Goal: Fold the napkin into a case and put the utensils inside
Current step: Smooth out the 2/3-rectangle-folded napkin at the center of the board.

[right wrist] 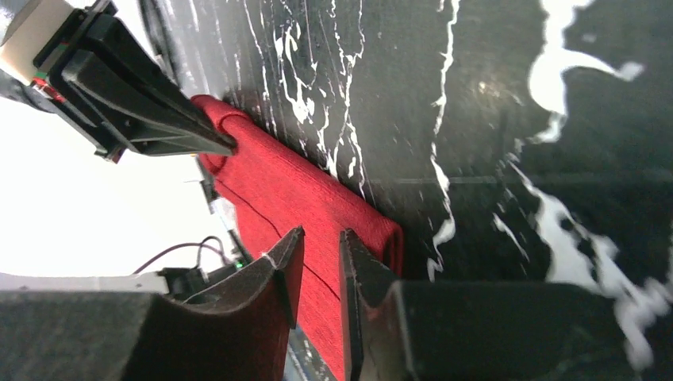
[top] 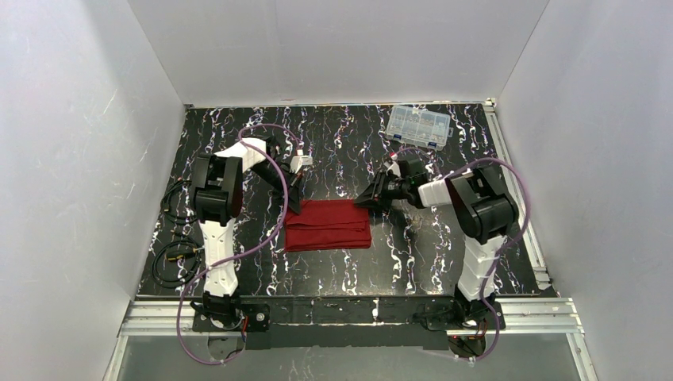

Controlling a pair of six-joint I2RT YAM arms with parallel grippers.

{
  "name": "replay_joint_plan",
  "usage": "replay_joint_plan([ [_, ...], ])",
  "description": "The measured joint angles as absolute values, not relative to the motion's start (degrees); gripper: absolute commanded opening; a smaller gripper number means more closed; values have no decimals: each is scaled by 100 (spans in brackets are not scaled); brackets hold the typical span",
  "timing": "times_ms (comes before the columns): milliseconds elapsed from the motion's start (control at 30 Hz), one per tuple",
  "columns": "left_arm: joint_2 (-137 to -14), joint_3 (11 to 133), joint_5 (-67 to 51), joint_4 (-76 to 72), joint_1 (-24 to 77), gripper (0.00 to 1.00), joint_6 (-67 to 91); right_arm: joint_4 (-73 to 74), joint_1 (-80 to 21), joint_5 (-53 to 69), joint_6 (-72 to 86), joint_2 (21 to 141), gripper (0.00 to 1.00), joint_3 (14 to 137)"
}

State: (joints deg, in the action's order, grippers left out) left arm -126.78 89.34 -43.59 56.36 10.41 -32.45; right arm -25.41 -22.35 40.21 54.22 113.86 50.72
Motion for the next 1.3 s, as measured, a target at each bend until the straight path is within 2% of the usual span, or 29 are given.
replay_joint_plan([
  [33, -12650, 8910, -4335, 5616, 1050, 0, -3256, -2211, -2196, 3870, 5212, 11196, 35, 5076],
  [133, -12519, 8847, -4182, 5594, 1070, 9, -3304, -1393, -2158, 3457, 4724, 10691, 36, 5142],
  [233, -12350, 8844, -3951, 5594, 1070, 25, -3354, -617, -2189, 3030, 4244, 10197, 37, 5402],
  [300, -12199, 8862, -3852, 5640, 1066, 29, -3385, -281, -2294, 2777, 3979, 9924, 38, 5581],
  [533, -11196, 9155, -3806, 5988, 1057, 58, -3406, 561, -3376, 1597, 3081, 8827, 40, 5723],
  [733, -10121, 9415, -4069, 6403, 1057, 63, -3540, 762, -4338, 445, 2440, 7977, 40, 5522],
  [800, -9723, 9312, -4130, 6486, 1055, 65, -3712, 751, -4801, 12, 2204, 7769, 51, 5435],
  [833, -9524, 9229, -4139, 6508, 1052, 71, -3798, 729, -5009, -161, 2097, 7651, 70, 5367],
  [867, -9212, 9087, -4132, 6517, 1028, 91, -3940, 692, -5201, -270, 2008, 7522, 94, 5286],
  [900, -8971, 9015, -4132, 6525, 1020, 98, -4036, 609, -5332, -355, 1920, 7387, 98, 5183],
  [1067, -7220, 8018, -3693, 5669, 910, 98, -4147, 110, -5325, -766, 1640, 6995, 99, 4823],
  [1100, -6928, 7780, -3649, 5583, 888, 98, -4228, 62, -5299, -825, 1616, 7024, 96, 4827],
  [1133, -6713, 7557, -3651, 5568, 875, 98, -4379, 60, -5290, -880, 1603, 7083, 86, 4860],
  [1167, -6530, 7295, -3691, 5583, 875, 95, -4576, 121, -5284, -932, 1581, 7234, 69, 4984],
  [1200, -6464, 7122, -3736, 5586, 875, 91, -4709, 161, -5288, -934, 1549, 7369, 38, 5083],
  [1233, -6423, 6928, -3820, 5601, 878, 86, -4880, 226, -5286, -895, 1559, 7590, 16, 5264],
  [1267, -6423, 6657, -3929, 5638, 884, 79, -5140, 255, -5284, -810, 1584, 7815, 2, 5430],
  [1300, -6440, 6475, -3994, 5642, 884, 71, -5284, 255, -5284, -694, 1634, 7994, 1, 5551],
])
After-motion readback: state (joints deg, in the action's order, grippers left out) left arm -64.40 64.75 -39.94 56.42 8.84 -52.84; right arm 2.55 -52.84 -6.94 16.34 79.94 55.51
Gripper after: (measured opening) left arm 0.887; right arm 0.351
